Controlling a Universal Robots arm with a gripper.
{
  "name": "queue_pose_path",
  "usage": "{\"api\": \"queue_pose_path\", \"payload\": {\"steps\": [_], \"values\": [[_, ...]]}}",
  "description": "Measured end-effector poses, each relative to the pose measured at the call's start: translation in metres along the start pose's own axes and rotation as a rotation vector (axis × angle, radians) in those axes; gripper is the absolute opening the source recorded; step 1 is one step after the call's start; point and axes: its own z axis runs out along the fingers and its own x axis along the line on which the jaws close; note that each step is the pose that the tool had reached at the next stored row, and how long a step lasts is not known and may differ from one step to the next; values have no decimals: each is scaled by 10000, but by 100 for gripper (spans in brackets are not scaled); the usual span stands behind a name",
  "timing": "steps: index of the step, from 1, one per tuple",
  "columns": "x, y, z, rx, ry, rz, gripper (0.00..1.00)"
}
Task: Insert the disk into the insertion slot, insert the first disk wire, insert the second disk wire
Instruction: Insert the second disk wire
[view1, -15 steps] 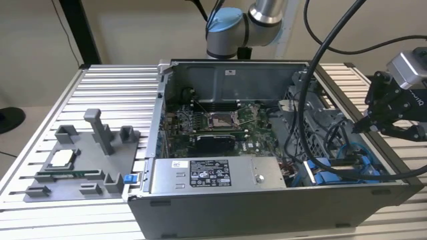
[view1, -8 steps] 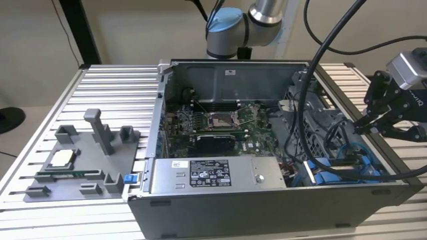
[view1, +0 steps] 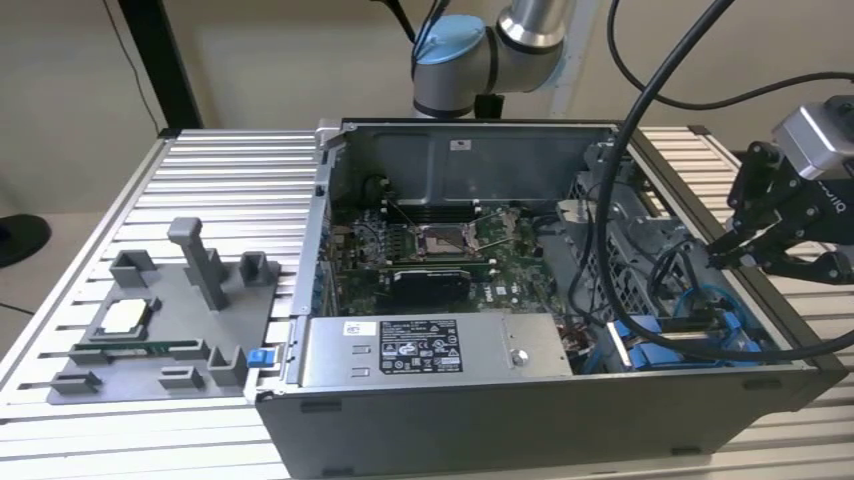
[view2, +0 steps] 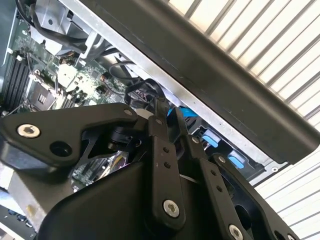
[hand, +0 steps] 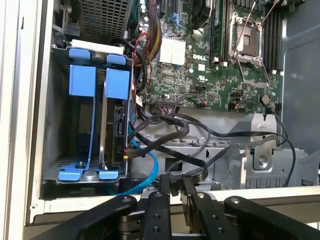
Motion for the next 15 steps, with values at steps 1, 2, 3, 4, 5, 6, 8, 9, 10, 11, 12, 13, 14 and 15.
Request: {"api": "queue_pose_path", "payload": {"steps": [1, 2, 3, 4, 5, 6, 8, 9, 10, 11, 12, 13, 14, 15], "values": [[0, 0, 0, -1, 0, 0, 100], [0, 0, 1, -1, -1, 0, 0], [0, 0, 1, -1, -1, 0, 0], [0, 0, 1, -1, 0, 0, 0], [0, 0, 1, -1, 0, 0, 0], [0, 0, 1, -1, 0, 0, 0], [1, 0, 2, -1, -2, 0, 0], [1, 0, 1, -3, -4, 0, 0], [0, 1, -4, -8, -6, 2, 0], [-4, 3, -15, -13, -16, 3, 0], [-11, 9, -35, -16, -30, 4, 0], [-19, 17, -58, -19, -45, 5, 0], [-27, 27, -81, -22, -59, 6, 0], [-34, 40, -105, -23, -70, 8, 0]]}}
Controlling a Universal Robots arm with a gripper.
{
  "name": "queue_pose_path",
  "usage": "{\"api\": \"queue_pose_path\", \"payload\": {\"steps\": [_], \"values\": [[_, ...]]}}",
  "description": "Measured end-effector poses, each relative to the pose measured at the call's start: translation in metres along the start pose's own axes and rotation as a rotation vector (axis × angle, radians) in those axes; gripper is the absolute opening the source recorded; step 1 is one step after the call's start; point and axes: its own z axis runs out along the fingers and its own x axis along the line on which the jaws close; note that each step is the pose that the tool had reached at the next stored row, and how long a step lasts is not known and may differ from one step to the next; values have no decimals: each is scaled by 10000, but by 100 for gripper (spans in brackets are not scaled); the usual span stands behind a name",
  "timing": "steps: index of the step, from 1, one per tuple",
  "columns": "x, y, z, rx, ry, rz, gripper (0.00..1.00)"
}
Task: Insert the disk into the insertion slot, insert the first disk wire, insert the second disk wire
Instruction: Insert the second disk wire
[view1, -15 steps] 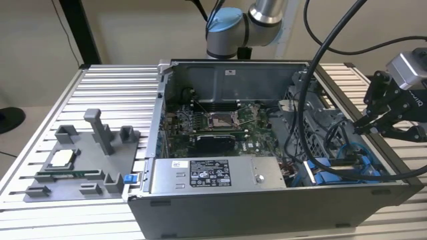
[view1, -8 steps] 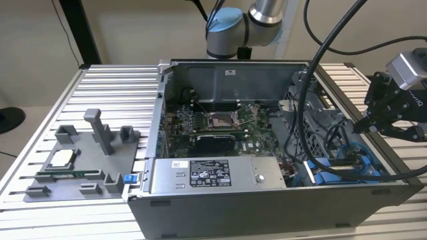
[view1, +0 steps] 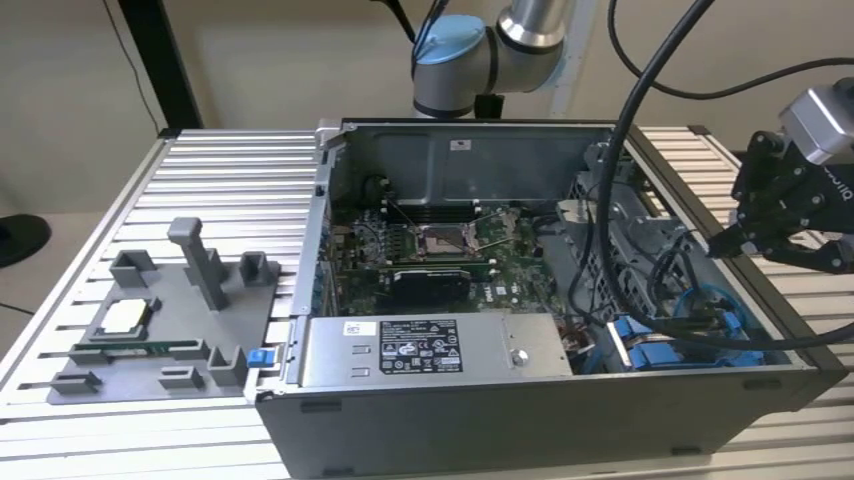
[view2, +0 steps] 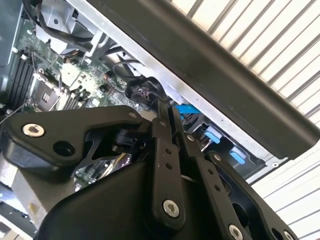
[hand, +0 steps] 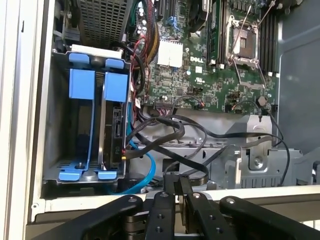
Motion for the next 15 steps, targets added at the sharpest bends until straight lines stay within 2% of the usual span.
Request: {"api": "queue_pose_path", "payload": {"steps": [3, 7, 15], "values": [[-20, 49, -53, -5, -33, 0, 0], [-34, 146, -83, -4, -61, -3, 0], [-14, 350, -136, -4, -57, -2, 0]]}}
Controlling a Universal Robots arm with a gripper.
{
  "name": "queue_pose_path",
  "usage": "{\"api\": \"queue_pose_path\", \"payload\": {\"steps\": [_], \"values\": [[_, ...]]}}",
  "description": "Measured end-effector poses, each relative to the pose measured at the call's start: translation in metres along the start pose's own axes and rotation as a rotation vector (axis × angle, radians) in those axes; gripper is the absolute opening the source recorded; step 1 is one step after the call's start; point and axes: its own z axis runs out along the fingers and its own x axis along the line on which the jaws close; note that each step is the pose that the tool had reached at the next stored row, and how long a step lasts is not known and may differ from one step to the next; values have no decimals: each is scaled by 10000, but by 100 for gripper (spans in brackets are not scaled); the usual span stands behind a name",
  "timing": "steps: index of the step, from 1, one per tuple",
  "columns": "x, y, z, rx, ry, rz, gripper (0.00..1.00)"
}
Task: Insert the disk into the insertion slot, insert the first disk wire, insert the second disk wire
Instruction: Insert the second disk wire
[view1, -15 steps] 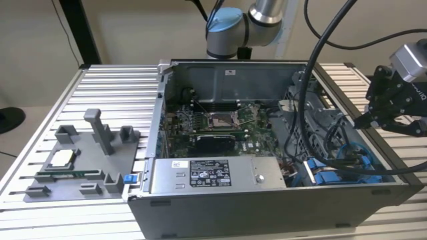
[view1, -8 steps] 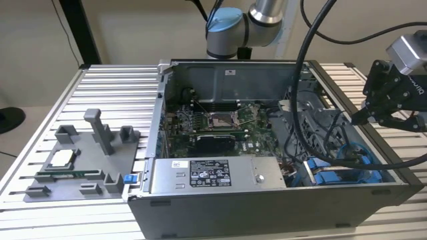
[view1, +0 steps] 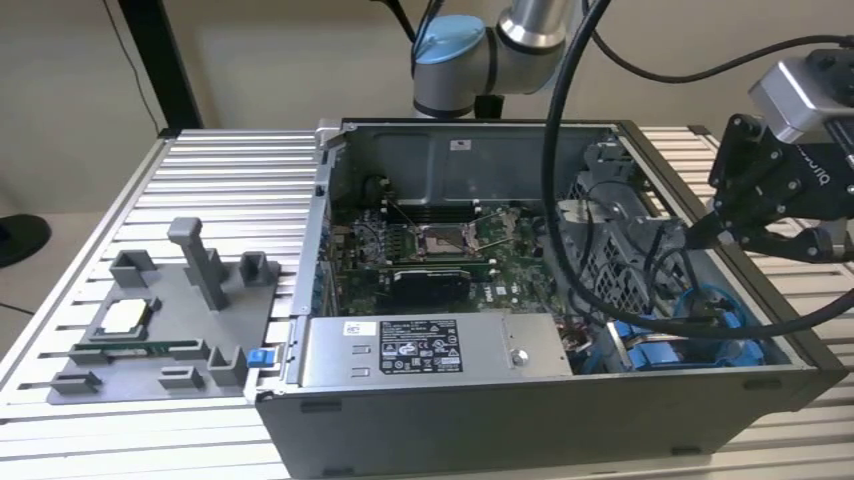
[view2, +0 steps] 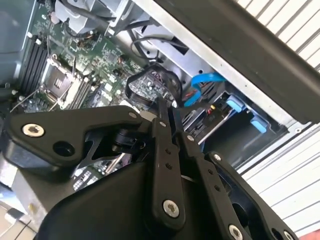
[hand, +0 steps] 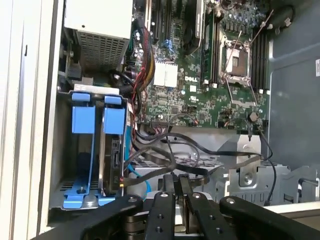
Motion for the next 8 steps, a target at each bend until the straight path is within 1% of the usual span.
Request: {"api": "queue_pose_path", "payload": {"steps": [1, 3, 8], "values": [[7, 21, -6, 0, 12, 1, 0], [25, 63, -16, -2, 64, 6, 0], [101, 165, -37, 4, 269, 25, 0]]}}
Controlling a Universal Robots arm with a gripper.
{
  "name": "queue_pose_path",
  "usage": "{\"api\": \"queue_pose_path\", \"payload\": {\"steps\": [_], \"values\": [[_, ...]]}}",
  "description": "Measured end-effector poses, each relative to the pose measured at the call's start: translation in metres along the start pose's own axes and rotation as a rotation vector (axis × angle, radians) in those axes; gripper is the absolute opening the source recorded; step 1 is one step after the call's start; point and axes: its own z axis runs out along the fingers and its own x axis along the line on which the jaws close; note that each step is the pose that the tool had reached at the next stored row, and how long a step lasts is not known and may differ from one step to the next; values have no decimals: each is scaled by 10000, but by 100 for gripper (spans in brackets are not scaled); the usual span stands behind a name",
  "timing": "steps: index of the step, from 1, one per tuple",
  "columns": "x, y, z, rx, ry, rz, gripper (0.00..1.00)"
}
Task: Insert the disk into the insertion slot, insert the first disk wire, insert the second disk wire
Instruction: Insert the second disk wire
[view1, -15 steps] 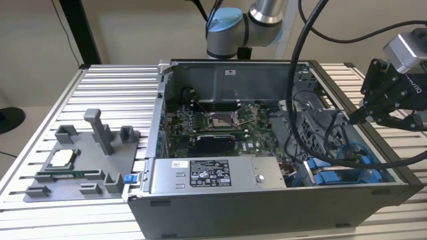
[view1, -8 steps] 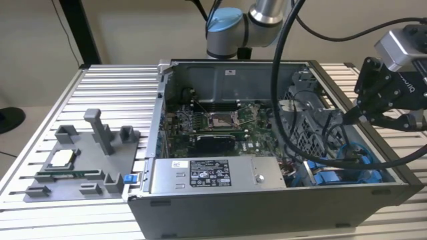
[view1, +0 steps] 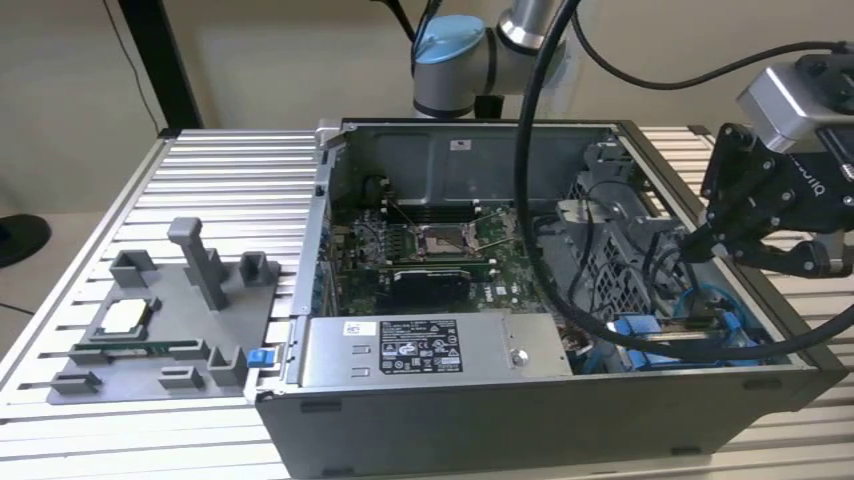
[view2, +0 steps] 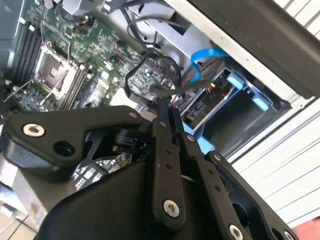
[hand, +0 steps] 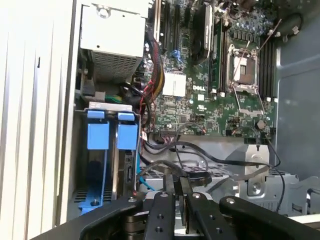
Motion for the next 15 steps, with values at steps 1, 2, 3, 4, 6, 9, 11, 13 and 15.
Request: {"api": "queue_pose_path", "payload": {"steps": [1, 2, 3, 4, 6, 9, 11, 13, 15], "values": [[17, 17, -4, 16, 46, -1, 0], [29, 30, -6, 40, 90, -4, 0], [40, 42, -8, 89, 142, -14, 0], [48, 55, -10, 164, 207, -30, 0], [59, 75, -10, 376, 313, -83, 0], [62, 115, 4, 725, 393, -176, 0], [66, 145, 21, 908, 412, -222, 0], [70, 161, 37, 1043, 418, -258, 0], [70, 161, 37, 1043, 420, -259, 0]]}}
